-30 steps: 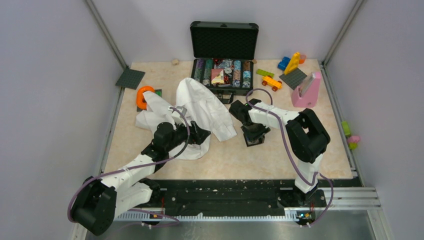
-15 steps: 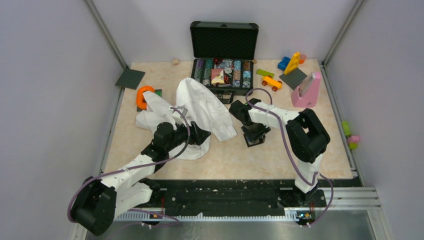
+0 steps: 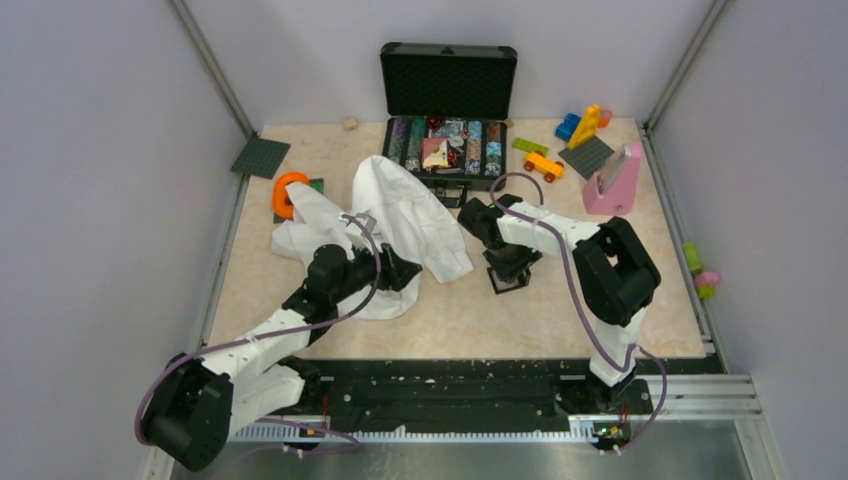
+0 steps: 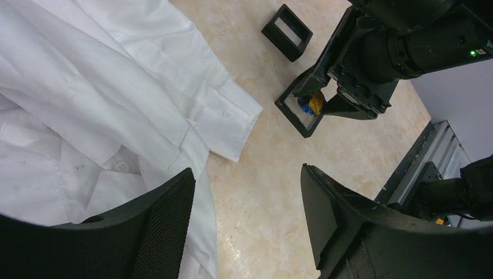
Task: Remove the brooch from the garment
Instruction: Place the brooch in the brooch box, then close the brooch box at the center of the board.
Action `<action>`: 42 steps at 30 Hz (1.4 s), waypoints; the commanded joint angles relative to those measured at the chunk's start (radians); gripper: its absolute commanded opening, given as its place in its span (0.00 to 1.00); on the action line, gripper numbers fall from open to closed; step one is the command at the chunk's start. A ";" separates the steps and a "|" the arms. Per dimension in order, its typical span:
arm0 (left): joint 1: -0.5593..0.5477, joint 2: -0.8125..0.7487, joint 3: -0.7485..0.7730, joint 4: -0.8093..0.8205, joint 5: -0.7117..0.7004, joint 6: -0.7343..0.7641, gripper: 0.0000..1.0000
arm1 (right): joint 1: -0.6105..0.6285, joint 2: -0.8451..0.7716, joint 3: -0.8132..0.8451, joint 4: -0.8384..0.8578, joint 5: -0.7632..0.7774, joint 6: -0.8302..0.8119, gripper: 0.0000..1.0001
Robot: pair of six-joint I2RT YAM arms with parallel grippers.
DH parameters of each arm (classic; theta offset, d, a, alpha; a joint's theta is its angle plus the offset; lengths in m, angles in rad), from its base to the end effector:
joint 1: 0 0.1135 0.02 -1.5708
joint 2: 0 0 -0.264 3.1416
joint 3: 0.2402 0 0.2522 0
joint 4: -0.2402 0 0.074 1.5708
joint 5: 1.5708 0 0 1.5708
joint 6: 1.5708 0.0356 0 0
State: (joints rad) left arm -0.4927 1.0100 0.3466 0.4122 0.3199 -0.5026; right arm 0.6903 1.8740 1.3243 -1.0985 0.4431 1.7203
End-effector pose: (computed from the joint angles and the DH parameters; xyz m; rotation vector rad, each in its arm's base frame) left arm 0.1832 -0.1111 0.2067 0.2296 1.9112 -0.9781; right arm 0.2648 0.1989 0.1828 1.3275 2.3941 -0.3194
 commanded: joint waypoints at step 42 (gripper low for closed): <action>-0.057 0.062 0.018 0.087 0.065 0.073 0.70 | -0.072 -0.526 -0.165 0.342 0.104 -0.649 0.80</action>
State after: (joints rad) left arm -0.5106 1.0355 0.3466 0.4564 0.3687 -0.4713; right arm 0.7124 1.5963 1.3762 -1.0340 0.5571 1.2907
